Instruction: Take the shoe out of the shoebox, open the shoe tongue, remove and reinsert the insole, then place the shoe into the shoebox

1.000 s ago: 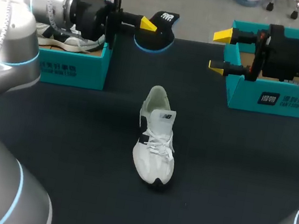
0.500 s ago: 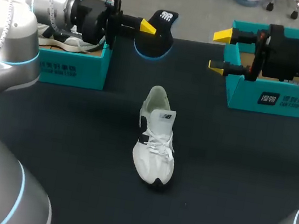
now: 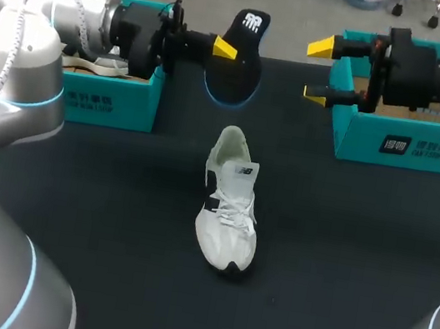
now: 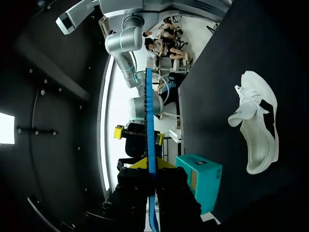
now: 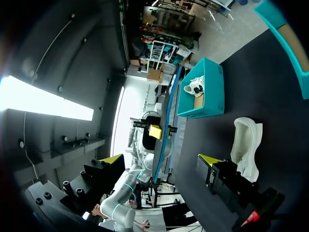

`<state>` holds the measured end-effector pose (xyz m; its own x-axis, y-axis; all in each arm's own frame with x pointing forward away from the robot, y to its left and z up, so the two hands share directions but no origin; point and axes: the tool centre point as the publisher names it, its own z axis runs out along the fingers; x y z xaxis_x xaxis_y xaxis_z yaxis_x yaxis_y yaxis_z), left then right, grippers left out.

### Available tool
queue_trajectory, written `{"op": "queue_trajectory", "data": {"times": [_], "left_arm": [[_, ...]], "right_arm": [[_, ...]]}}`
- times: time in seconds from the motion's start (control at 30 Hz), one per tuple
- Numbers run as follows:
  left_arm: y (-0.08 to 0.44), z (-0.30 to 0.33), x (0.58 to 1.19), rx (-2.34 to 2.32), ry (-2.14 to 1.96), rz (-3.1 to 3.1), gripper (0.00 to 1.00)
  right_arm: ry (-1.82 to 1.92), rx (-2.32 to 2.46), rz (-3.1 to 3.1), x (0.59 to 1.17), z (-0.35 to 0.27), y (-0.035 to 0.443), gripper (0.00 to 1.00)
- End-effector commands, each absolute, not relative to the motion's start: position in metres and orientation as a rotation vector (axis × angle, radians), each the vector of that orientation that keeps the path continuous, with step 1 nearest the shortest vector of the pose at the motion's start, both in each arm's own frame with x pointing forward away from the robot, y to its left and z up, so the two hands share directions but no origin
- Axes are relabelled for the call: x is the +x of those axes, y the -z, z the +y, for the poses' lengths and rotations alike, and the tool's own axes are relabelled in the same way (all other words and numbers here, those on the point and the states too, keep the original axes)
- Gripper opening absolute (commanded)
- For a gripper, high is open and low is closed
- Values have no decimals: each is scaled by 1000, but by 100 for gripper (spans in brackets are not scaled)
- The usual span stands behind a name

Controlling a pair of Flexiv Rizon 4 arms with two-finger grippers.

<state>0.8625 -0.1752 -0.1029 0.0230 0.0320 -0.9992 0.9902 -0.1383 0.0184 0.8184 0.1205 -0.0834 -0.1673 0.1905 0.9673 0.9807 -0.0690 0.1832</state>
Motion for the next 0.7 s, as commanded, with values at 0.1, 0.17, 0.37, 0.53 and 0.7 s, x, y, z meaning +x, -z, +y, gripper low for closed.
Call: {"op": "queue_trajectory", "data": {"times": [0.1,0.17,0.37,0.53,0.7], "left_arm": [[97,-184,860,1348,1262,1120,0],[96,-186,861,1339,1252,1100,0],[93,-195,862,1320,1232,1072,0],[93,-200,864,1303,1225,1059,0],[93,-205,867,1294,1222,1051,0]], "right_arm": [[1267,-1305,-1471,837,137,81,100],[1263,-1300,-1474,840,140,81,89],[1255,-1287,-1476,845,150,83,77],[1251,-1292,-1467,845,155,83,71],[1244,-1291,-1468,844,159,82,66]]}}
